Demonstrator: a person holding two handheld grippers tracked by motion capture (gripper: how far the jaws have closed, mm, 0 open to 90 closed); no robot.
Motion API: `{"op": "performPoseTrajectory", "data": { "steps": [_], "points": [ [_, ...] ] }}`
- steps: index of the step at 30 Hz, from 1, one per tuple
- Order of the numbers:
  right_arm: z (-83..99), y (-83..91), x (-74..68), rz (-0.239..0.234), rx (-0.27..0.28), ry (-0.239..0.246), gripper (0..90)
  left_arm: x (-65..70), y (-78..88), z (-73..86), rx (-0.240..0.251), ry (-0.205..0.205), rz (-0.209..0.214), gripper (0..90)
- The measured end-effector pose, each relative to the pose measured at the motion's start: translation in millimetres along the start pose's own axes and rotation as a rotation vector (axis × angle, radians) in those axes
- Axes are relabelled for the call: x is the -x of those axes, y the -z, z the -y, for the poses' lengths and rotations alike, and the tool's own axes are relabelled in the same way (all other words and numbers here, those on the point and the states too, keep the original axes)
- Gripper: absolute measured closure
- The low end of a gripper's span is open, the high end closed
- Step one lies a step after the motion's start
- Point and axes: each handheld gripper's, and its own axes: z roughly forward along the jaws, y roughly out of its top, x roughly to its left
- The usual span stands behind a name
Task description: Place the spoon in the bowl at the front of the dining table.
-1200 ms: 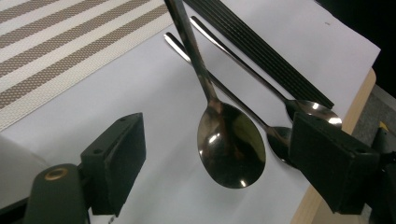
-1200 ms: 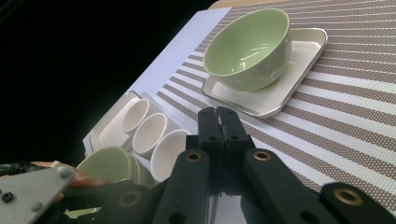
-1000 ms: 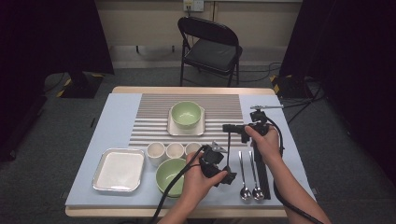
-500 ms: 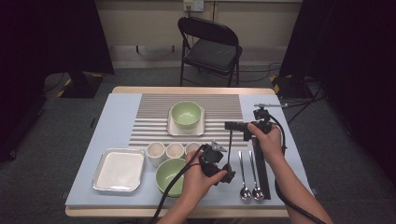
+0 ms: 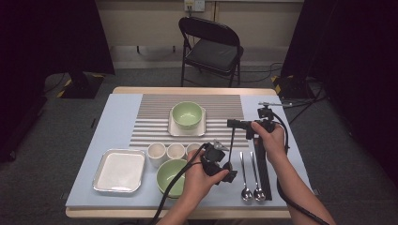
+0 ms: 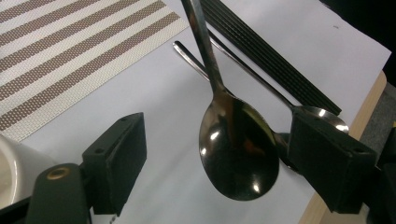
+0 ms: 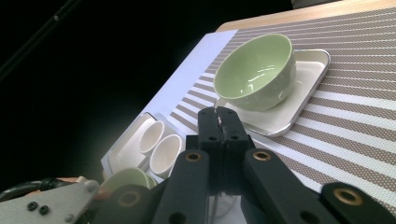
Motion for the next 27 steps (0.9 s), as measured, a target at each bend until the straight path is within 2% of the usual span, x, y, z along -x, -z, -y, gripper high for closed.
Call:
{"op": "performPoseTrajectory", "data": {
  "steps": [4,5,6,7,14,15,21,24,27],
  "points": [
    [-1.0,2.1,-0.3,-0.016,0.008,-0.019,90.0,0.3,2.8,-1.4,0.002,0.003,-0.037,22.6],
    [-1.2,3.0,0.4,-0.019,0.012,-0.023,90.0,0.0,4.8,-2.4,-0.006,-0.016,-0.051,22.7],
    [-1.5,4.3,1.1,-0.022,0.02,-0.026,90.0,-0.2,4.5,-2.5,0.004,-0.016,-0.052,23.1],
    [-1.7,5.4,1.4,-0.024,0.024,-0.032,90.0,-0.2,6.2,-2.9,-0.006,-0.019,-0.067,23.4],
    [-1.9,11.3,5.1,-0.034,0.049,-0.06,90.0,-4.4,11.9,-3.6,-0.009,-0.023,-0.095,24.3],
    [-1.9,11.7,5.3,-0.035,0.052,-0.06,90.0,-5.8,12.1,-3.5,-0.012,-0.033,-0.101,24.6],
    [-2.2,11.4,4.7,-0.031,0.05,-0.066,90.0,-11.0,14.4,-1.7,-0.018,-0.021,-0.118,25.1],
    [-2.7,11.5,5.0,-0.031,0.051,-0.069,90.0,-13.1,15.0,-0.8,-0.005,-0.007,-0.116,25.4],
    [-3.2,11.1,4.9,-0.034,0.052,-0.077,90.0,-14.4,16.9,-1.1,-0.013,-0.02,-0.126,25.8]
  ]
}}
